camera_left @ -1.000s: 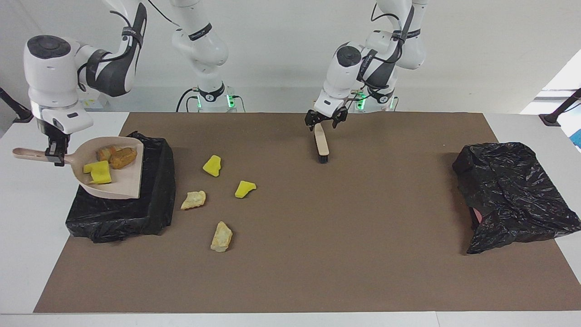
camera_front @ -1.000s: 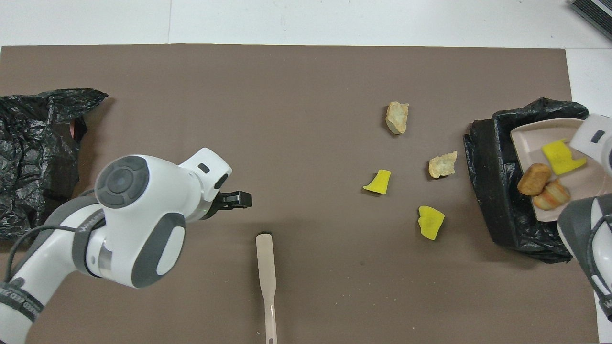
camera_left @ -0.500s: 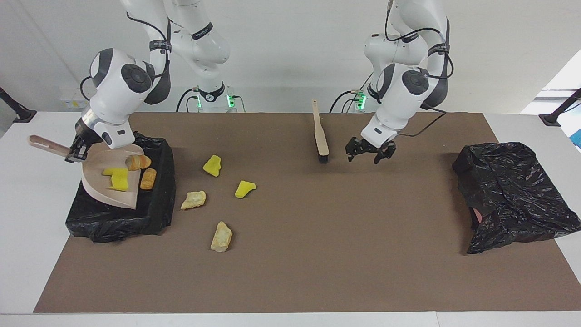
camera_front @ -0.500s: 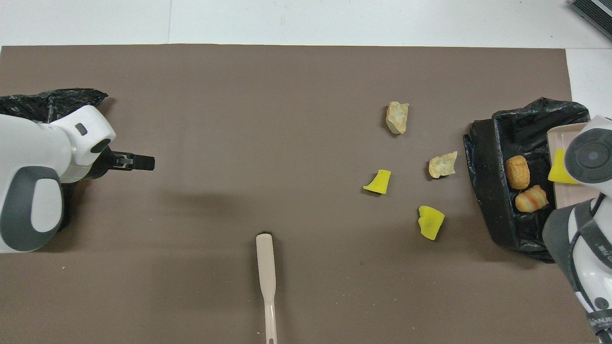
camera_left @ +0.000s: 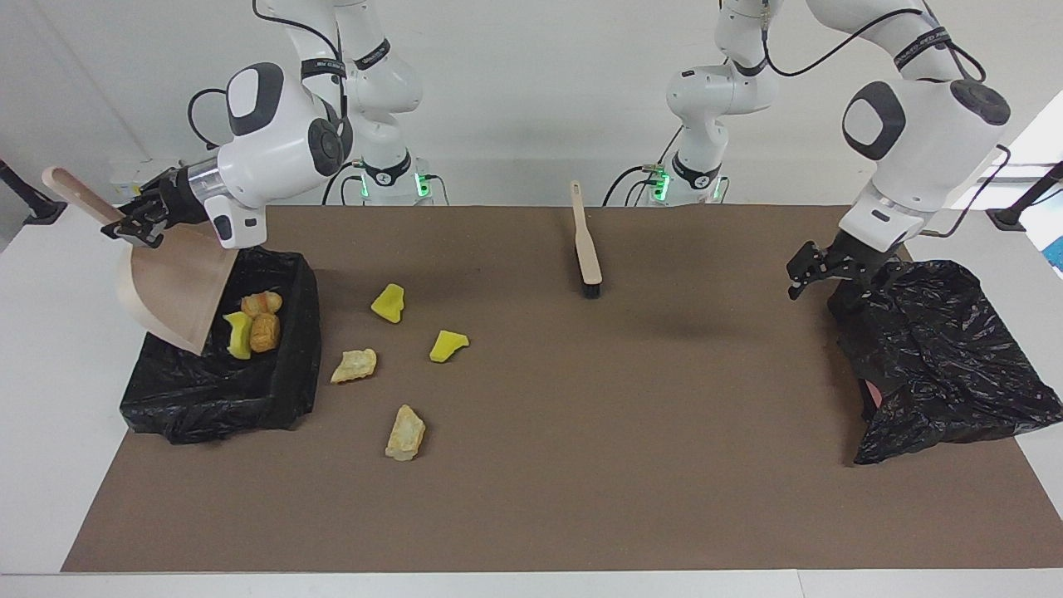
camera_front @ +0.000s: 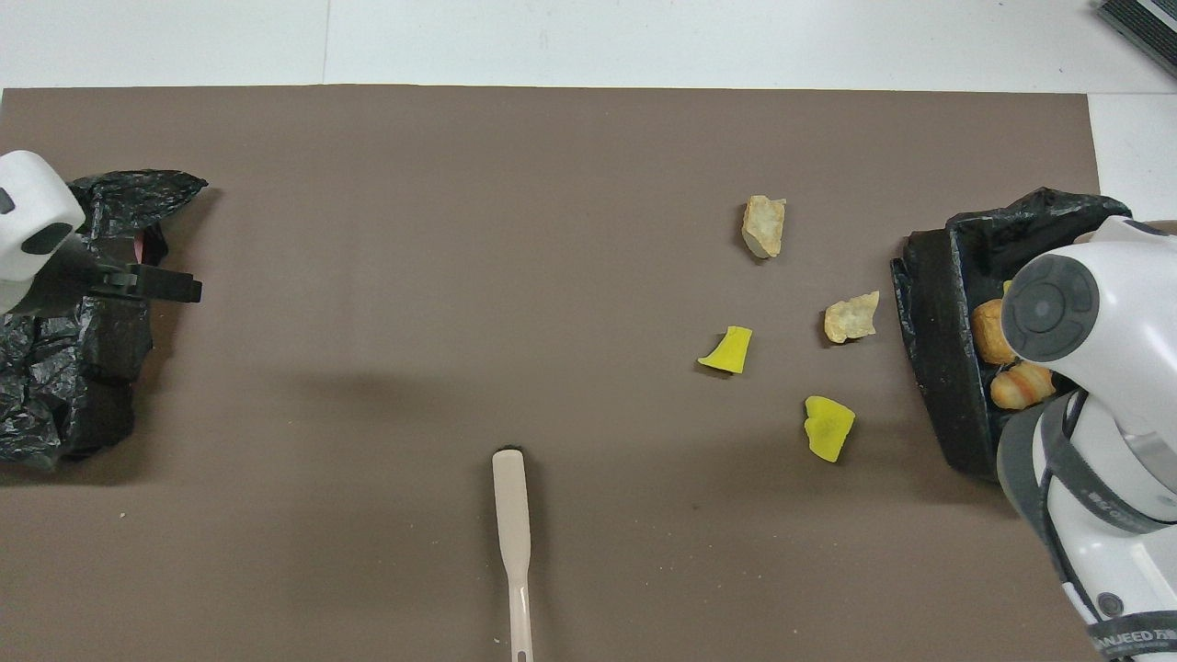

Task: Sweep and dump trash in bin
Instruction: 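Tip the dustpan into the trash bag with the right gripper, then bring the empty dustpan back to the table center with the right gripper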

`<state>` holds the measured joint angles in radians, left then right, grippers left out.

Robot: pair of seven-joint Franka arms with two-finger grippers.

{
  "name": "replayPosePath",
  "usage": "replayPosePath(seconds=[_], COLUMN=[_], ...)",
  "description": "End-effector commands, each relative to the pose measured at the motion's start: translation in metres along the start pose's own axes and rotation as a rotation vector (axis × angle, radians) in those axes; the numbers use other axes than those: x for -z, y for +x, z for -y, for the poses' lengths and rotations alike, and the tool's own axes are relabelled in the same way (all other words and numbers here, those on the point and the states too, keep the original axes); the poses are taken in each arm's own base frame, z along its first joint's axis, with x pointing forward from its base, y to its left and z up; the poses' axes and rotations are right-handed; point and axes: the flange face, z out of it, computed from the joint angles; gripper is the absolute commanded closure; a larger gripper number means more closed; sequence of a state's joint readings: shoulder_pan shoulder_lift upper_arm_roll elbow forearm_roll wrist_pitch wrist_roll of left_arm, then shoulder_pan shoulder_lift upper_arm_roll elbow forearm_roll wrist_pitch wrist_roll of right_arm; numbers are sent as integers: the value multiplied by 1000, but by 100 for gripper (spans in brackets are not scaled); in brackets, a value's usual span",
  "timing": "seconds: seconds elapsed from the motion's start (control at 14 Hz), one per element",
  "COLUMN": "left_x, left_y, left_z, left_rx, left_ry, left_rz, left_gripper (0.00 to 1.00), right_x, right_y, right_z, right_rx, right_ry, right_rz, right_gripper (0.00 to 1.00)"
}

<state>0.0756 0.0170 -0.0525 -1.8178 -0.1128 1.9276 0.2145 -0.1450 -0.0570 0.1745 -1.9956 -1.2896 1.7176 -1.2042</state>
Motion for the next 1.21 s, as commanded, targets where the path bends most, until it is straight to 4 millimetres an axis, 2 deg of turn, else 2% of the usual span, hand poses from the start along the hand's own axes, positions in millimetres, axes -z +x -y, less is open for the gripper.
replayPosePath(seconds=[0.0,0.29,0.43,0.5,0.64,0.79,0.86,1.0,1.14], left_x=[35,74,95,106,104,97,97,98,96], left_y=[9,-5,-17,-24,-40,-53,-53,-52,-54], left_z=[11,0,-8,-15,-19,-22,-22,-22,-24], left_rx=[40,115,121,116,112,106,103,103,96], left_ry=[90,111,109,111,108,107,107,107,106], left_rz=[37,78,88,84,136,149,151,145,159], left_gripper=[0,0,0,0,0,0,0,0,0], right_x=[-1,21,34,48,73,80,85,96,131], right_y=[-11,-37,-43,-41,-35,-28,-18,-10,12], right_z=[7,-3,-10,-14,-25,-30,-34,-49,-60], right_rx=[-32,-89,-134,-157,-225,-360,-416,-473,-557], right_ry=[7,-14,-4,13,39,92,121,178,258], right_rz=[53,28,-68,-128,-231,-318,-367,-492,-574], right_gripper=[100,100,100,100,100,100,100,100,100])
